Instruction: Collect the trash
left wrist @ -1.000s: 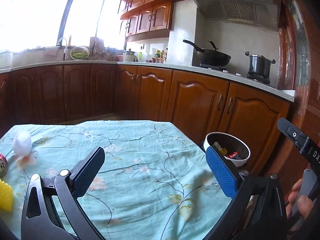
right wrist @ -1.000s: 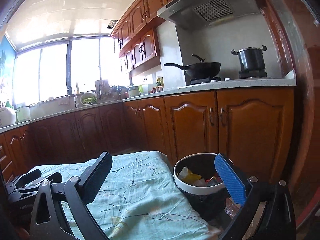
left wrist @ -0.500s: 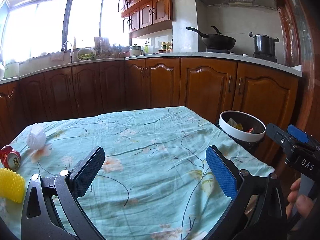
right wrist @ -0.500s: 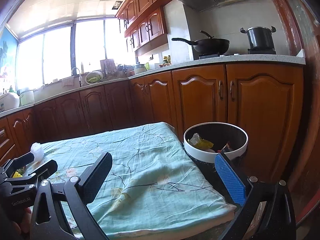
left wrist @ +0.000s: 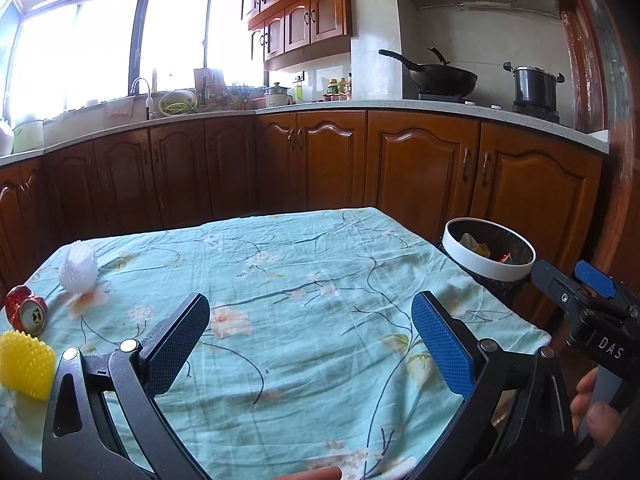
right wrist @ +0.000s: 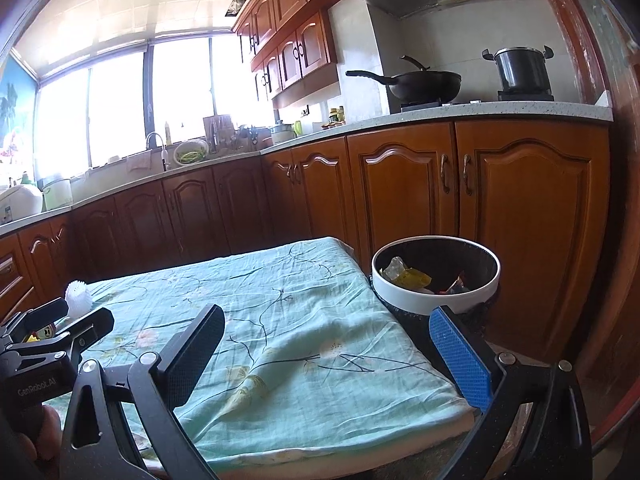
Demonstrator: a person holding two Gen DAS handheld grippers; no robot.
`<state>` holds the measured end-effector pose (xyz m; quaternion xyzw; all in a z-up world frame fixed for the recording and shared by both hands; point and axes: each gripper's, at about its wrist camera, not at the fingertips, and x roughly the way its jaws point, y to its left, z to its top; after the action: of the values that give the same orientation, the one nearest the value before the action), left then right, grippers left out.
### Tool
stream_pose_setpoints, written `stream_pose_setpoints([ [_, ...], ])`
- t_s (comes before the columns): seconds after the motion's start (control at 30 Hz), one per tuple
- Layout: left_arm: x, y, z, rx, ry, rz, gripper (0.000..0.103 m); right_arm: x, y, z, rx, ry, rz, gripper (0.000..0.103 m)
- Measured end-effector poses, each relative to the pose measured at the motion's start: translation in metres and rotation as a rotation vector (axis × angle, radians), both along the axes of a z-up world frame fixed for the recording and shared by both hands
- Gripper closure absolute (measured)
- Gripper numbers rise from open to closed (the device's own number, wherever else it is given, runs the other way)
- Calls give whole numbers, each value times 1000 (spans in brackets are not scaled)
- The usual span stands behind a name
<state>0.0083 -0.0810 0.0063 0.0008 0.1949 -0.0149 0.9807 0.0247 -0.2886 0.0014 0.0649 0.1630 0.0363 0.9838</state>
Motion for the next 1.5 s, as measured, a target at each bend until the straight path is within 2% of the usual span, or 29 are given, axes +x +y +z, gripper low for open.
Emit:
stream_pose_setpoints([
  [1.5,-3,-3,1,3,-4,-18,0,-2,-5,3,16,-7,4,0],
])
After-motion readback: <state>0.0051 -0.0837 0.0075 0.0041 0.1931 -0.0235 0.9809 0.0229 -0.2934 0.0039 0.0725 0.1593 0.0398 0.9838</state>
